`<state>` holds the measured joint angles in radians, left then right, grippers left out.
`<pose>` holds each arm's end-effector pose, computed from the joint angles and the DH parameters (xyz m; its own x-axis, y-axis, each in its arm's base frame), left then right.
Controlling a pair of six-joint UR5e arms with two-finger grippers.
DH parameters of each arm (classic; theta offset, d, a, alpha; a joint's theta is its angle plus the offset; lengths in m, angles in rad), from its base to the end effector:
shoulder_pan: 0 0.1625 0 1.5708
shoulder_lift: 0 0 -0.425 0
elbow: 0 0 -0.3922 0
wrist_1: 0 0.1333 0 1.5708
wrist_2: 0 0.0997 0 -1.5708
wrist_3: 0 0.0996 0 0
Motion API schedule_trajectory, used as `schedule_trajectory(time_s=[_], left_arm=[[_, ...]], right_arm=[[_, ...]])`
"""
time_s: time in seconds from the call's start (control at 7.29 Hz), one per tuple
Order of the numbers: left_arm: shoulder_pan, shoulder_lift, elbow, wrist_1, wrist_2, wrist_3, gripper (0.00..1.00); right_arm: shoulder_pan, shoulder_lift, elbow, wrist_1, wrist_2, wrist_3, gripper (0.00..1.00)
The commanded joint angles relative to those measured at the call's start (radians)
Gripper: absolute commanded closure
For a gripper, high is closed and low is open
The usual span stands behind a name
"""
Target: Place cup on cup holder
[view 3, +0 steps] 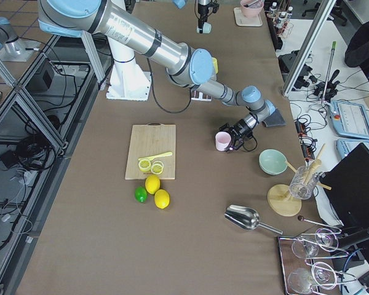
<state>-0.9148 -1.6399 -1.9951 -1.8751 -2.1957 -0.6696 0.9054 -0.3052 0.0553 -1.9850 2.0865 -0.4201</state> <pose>0.2469 -0.4437 0.3858 0.5680 0.3046 -0.7646 -0.0936 0.9469 0.3076 -0.4341 -0.6896 0.5169 0.5979 -0.5247 0.6060 0.7995 0.4441 -0.4044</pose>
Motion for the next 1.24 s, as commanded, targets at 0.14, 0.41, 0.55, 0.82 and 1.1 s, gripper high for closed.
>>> schedule_trajectory(time_s=[0.14, 0.41, 0.55, 0.82, 1.1], left_arm=[[0.02, 0.035, 0.004, -0.458, 0.144, -0.094, 1.0], [0.126, 0.038, 0.005, -0.635, 0.4, -0.094, 1.0], [0.195, 0.029, 0.009, -0.723, 0.53, -0.087, 1.0], [0.343, 0.017, 0.007, -0.846, 0.777, -0.082, 1.0], [0.515, -0.008, -0.001, -0.903, 1.09, -0.026, 1.0]], right_arm=[[0.0, 0.003, 0.003, 0.0, -0.012, 0.003, 0.99], [0.004, 0.021, -0.006, -0.012, -0.017, -0.003, 1.0], [0.009, 0.037, -0.018, -0.021, -0.023, -0.009, 1.0], [0.026, 0.081, -0.026, -0.069, -0.025, -0.008, 1.0], [0.084, 0.124, -0.008, -0.092, -0.026, -0.002, 1.0]])
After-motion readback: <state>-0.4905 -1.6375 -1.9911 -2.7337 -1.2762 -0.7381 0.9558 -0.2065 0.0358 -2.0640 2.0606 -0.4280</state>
